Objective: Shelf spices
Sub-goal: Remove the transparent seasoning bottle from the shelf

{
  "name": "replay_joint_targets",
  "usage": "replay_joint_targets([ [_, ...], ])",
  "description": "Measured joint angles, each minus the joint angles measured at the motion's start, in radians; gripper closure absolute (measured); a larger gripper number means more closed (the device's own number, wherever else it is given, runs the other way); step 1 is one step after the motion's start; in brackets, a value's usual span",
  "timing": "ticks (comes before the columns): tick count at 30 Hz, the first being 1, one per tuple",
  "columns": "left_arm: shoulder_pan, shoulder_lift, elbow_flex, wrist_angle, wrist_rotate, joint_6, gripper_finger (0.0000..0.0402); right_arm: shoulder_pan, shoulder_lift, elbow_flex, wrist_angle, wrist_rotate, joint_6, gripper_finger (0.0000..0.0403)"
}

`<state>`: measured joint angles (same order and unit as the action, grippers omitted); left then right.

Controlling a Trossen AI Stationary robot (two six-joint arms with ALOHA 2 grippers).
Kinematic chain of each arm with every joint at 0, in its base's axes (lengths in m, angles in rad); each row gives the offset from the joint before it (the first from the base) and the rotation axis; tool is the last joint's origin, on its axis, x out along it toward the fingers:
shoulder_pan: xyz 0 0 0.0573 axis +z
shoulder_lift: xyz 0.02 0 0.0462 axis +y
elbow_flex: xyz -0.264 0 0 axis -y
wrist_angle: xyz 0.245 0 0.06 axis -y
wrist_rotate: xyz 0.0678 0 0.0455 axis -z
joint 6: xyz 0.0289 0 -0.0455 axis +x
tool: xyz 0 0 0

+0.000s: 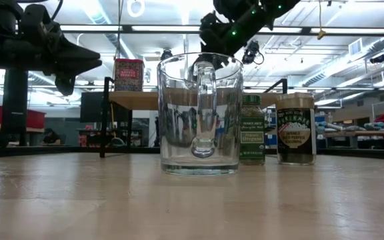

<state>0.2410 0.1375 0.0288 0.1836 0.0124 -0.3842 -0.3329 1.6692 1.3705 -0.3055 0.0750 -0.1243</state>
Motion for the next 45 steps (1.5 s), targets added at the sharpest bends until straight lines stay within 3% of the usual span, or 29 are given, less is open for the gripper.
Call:
replay_joint_targets([
  [15, 0.000, 0.000, 0.000, -0.021, 0.000, 0.010, 0.0314, -0.014, 0.050, 0.000, 0.044, -0.021, 0.035, 0.0115],
  [17, 0.000, 0.004, 0.000, -0.025, 0.000, 0.010, 0.0314, -0.014, 0.050, 0.000, 0.043, -0.021, 0.035, 0.0136],
  [22, 0.000, 0.009, 0.000, -0.027, 0.000, 0.010, 0.0314, -0.008, 0.050, 0.000, 0.038, -0.024, 0.035, 0.0235],
  [34, 0.000, 0.014, 0.000, -0.019, 0.000, 0.010, 0.0314, 0.051, 0.046, 0.036, 0.055, -0.026, 0.017, 0.0234],
  [45, 0.000, 0.014, 0.000, 0.028, 0.000, -0.013, 0.0314, 0.216, 0.044, 0.184, 0.060, -0.068, -0.015, 0.0234],
])
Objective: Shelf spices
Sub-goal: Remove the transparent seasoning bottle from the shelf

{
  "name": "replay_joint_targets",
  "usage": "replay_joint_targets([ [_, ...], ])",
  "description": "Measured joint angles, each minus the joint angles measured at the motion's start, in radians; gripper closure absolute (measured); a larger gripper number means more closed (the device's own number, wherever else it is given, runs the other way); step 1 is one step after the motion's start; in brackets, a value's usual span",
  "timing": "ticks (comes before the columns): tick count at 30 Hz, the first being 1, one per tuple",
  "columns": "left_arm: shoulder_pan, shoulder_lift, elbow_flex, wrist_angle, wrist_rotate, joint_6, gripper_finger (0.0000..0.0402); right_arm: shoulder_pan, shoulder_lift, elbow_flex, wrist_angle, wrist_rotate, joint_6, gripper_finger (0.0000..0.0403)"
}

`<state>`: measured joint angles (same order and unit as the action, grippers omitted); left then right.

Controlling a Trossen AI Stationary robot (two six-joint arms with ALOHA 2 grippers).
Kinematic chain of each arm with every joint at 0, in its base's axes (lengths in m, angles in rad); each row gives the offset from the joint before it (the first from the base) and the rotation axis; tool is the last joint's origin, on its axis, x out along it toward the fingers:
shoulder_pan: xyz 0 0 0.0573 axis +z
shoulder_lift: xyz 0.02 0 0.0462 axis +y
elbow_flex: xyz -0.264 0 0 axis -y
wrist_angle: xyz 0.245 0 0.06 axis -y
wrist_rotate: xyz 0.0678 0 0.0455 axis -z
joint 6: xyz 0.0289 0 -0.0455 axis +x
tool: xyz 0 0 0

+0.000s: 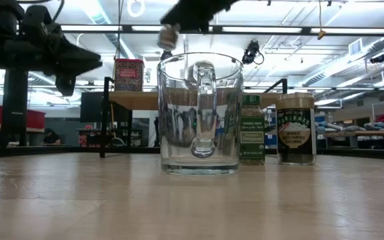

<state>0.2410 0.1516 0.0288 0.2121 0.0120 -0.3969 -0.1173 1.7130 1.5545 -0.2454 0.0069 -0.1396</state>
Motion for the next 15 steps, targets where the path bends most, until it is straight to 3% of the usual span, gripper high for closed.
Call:
replay_joint_targets([
  [6, 0.000, 0.000, 0.002, 0.159, 0.046, 0.004, 0.0314, 0.074, 0.002, 0.000, 0.000, -0.003, 0.004, 0.0234],
  [15, 0.000, 0.044, 0.079, 0.160, 0.049, 0.025, 0.0314, 0.104, 0.044, 0.001, 0.022, 0.008, 0.041, 0.0234],
])
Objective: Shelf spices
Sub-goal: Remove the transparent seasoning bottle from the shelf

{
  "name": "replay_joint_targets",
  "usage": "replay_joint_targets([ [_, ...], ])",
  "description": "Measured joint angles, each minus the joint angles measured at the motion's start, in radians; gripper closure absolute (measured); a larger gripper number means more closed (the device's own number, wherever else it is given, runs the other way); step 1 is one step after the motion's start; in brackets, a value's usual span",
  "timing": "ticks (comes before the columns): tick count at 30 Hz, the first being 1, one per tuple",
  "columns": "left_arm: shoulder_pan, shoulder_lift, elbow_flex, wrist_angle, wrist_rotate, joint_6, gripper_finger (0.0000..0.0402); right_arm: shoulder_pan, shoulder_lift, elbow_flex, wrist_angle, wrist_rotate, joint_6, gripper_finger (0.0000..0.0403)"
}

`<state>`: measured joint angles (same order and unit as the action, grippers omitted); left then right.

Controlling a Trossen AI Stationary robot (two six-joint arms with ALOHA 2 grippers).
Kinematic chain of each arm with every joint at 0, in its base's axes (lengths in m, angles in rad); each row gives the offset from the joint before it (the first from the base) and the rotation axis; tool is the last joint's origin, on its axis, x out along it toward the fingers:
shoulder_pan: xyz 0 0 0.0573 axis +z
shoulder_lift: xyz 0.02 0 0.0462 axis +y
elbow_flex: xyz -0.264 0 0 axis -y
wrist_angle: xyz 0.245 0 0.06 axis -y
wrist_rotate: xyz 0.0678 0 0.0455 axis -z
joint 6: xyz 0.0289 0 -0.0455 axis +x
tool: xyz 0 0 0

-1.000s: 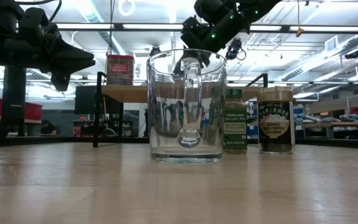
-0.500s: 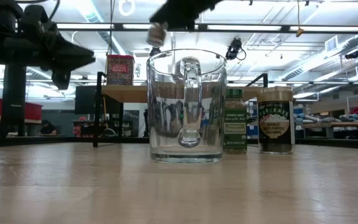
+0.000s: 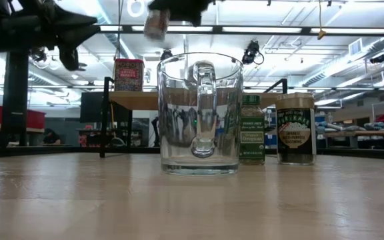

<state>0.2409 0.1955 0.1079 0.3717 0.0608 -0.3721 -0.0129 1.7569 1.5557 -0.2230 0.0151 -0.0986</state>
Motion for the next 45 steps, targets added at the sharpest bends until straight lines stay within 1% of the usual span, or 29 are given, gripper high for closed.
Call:
replay_joint_targets([
  [4, 0.000, 0.047, 0.040, -0.001, -0.004, 0.019, 0.0314, 0.011, 0.090, -0.001, 0.055, -0.014, 0.021, 0.0234],
  [8, 0.000, 0.094, 0.077, 0.001, -0.004, 0.027, 0.0314, 0.020, 0.178, -0.001, 0.190, -0.049, 0.051, 0.0234],
  [11, 0.000, 0.129, 0.099, 0.004, -0.004, 0.028, 0.0314, 0.021, 0.240, 0.011, 0.239, -0.072, 0.078, 0.0234],
  [15, 0.000, 0.172, 0.115, 0.011, -0.005, 0.028, 0.0314, 0.020, 0.320, 0.076, 0.192, -0.072, 0.081, 0.0234],
  [25, 0.000, 0.261, 0.114, 0.063, -0.005, 0.028, 0.0314, 0.048, 0.495, 0.271, 0.128, -0.120, 0.079, 0.0234],
  [34, 0.000, 0.277, 0.113, 0.091, 0.004, 0.031, 0.0314, 0.059, 0.624, 0.418, 0.029, -0.124, 0.073, 0.0234],
  [45, 0.000, 0.277, 0.113, 0.110, 0.004, 0.031, 0.0314, 0.059, 0.634, 0.423, 0.013, -0.090, 0.069, 0.0234],
])
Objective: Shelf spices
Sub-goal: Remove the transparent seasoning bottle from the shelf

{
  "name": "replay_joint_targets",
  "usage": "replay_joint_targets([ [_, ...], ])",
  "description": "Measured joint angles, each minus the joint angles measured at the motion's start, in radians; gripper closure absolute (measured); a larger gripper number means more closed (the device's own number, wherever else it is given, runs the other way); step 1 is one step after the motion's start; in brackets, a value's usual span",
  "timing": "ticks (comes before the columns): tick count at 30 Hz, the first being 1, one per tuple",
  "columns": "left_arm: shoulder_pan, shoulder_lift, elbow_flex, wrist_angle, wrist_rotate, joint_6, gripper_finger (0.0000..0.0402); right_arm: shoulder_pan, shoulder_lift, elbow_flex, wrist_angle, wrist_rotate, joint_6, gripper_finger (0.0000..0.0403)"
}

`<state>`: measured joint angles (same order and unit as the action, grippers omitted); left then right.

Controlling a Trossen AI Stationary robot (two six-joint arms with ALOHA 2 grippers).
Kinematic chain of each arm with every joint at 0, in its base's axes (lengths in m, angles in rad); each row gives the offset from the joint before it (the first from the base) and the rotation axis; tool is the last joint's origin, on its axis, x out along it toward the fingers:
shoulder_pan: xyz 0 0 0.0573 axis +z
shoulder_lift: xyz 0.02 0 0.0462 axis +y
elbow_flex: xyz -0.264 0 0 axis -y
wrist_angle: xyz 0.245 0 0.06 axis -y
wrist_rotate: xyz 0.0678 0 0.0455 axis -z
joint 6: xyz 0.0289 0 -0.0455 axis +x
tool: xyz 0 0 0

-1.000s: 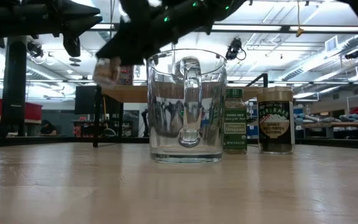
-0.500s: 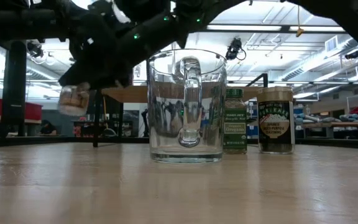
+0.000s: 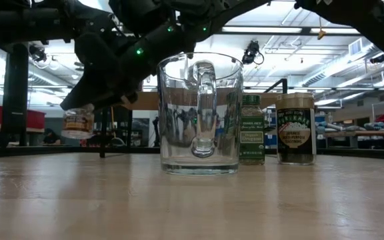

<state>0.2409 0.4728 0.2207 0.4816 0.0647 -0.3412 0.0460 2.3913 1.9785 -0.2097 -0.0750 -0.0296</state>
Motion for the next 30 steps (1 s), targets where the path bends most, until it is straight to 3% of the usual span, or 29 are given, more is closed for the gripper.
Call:
replay_joint_targets([
  [22, 0.000, 0.000, 0.000, 0.000, 0.000, -0.001, 0.0314, 0.000, 0.000, 0.000, -0.014, 0.023, 0.011, 0.0231],
  [30, 0.000, 0.000, 0.000, -0.001, 0.000, -0.001, 0.0314, 0.000, -0.002, 0.000, -0.012, 0.023, 0.009, 0.0139],
])
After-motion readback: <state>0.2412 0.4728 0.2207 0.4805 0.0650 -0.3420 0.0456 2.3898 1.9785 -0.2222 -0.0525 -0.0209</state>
